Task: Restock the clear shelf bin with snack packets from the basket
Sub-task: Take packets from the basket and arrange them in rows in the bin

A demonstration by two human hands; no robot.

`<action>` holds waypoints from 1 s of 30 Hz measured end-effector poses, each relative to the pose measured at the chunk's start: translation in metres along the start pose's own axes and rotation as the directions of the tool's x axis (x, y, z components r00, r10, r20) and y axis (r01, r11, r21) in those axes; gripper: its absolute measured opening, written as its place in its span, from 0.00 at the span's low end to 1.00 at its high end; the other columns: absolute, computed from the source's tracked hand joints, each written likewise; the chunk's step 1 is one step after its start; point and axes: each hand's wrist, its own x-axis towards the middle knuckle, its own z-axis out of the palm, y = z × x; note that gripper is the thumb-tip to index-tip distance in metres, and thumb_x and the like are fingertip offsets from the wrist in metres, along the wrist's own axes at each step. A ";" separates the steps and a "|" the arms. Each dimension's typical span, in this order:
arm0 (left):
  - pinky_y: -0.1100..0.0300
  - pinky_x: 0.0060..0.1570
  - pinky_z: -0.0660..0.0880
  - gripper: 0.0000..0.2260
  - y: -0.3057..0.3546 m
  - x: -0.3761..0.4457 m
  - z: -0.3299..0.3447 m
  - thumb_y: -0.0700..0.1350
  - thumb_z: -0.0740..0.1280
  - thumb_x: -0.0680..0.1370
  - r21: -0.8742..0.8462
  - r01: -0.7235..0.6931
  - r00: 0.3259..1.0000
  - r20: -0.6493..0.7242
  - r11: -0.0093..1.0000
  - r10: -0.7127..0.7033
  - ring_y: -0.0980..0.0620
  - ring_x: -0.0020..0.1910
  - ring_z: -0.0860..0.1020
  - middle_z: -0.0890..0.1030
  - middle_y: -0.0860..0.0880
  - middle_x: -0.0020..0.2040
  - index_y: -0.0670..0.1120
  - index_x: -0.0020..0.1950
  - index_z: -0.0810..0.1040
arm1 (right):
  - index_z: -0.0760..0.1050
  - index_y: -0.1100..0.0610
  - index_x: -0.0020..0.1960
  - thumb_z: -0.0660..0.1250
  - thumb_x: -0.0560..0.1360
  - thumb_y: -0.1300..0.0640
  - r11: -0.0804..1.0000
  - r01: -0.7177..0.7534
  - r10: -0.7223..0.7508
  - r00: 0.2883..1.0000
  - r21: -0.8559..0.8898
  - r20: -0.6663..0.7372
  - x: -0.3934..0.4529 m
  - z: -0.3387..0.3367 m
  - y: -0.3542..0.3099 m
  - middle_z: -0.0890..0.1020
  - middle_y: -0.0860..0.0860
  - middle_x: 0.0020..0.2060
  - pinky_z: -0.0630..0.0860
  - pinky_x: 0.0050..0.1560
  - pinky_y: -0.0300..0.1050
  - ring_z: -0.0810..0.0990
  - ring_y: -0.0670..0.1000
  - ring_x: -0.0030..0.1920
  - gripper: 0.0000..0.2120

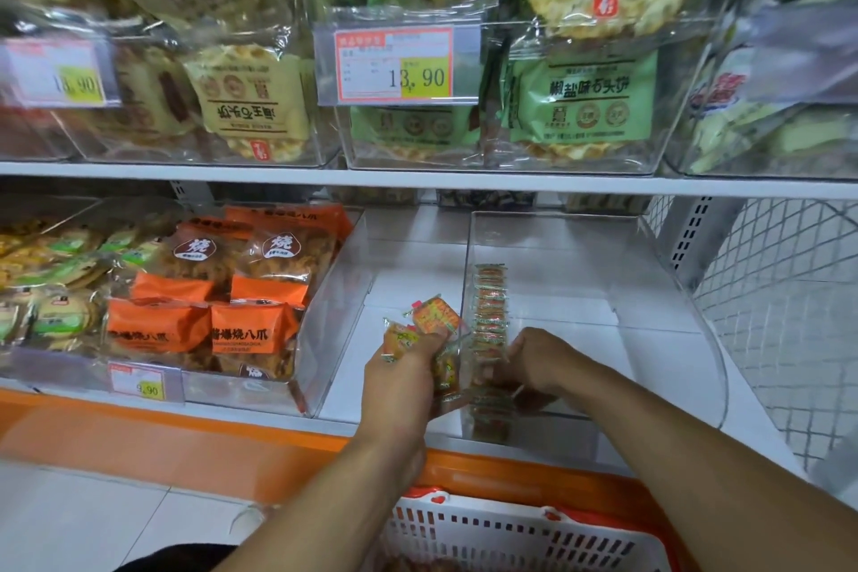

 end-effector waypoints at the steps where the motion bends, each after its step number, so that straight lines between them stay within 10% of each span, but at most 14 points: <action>1: 0.45 0.51 0.84 0.08 0.000 0.001 0.000 0.47 0.70 0.80 0.001 0.008 1.000 0.000 1.000 -0.008 0.52 0.38 0.87 0.88 0.47 0.41 0.44 0.54 0.83 | 0.82 0.61 0.50 0.74 0.76 0.54 1.000 -0.002 0.002 1.000 -0.014 -0.002 0.002 0.002 0.000 0.86 0.57 0.43 0.82 0.34 0.43 0.86 0.54 0.38 0.10; 11: 0.46 0.50 0.84 0.07 0.003 0.000 0.000 0.46 0.71 0.79 0.005 0.015 1.000 -0.009 1.000 -0.015 0.51 0.39 0.87 0.88 0.47 0.42 0.45 0.54 0.83 | 0.79 0.60 0.54 0.67 0.78 0.40 0.992 -0.120 0.123 0.989 -0.037 0.078 -0.002 -0.008 0.008 0.85 0.57 0.47 0.85 0.43 0.50 0.86 0.56 0.41 0.23; 15: 0.55 0.35 0.83 0.01 0.008 -0.006 -0.001 0.44 0.73 0.78 0.017 -0.128 0.990 -0.061 0.992 0.129 0.50 0.38 0.87 0.87 0.49 0.39 0.48 0.47 0.85 | 0.80 0.60 0.51 0.62 0.81 0.40 0.964 0.245 -0.263 0.930 -0.099 -0.258 -0.021 -0.029 -0.006 0.85 0.55 0.44 0.78 0.41 0.47 0.83 0.52 0.40 0.23; 20: 0.46 0.45 0.85 0.06 0.015 -0.018 -0.006 0.51 0.76 0.73 0.154 -0.249 0.941 0.271 0.956 0.201 0.48 0.45 0.87 0.88 0.46 0.46 0.54 0.49 0.86 | 0.84 0.51 0.58 0.69 0.75 0.43 0.771 0.439 -0.510 0.860 0.460 0.035 -0.067 -0.027 -0.029 0.87 0.49 0.43 0.76 0.36 0.34 0.84 0.43 0.40 0.17; 30: 0.50 0.38 0.83 0.12 0.023 -0.028 -0.016 0.47 0.81 0.67 0.318 -0.215 0.878 0.477 0.923 0.041 0.53 0.37 0.85 0.86 0.51 0.39 0.55 0.49 0.86 | 0.85 0.41 0.55 0.77 0.72 0.52 0.644 0.748 -0.674 0.655 0.162 -0.342 -0.100 -0.011 -0.016 0.84 0.38 0.50 0.78 0.41 0.32 0.82 0.39 0.47 0.13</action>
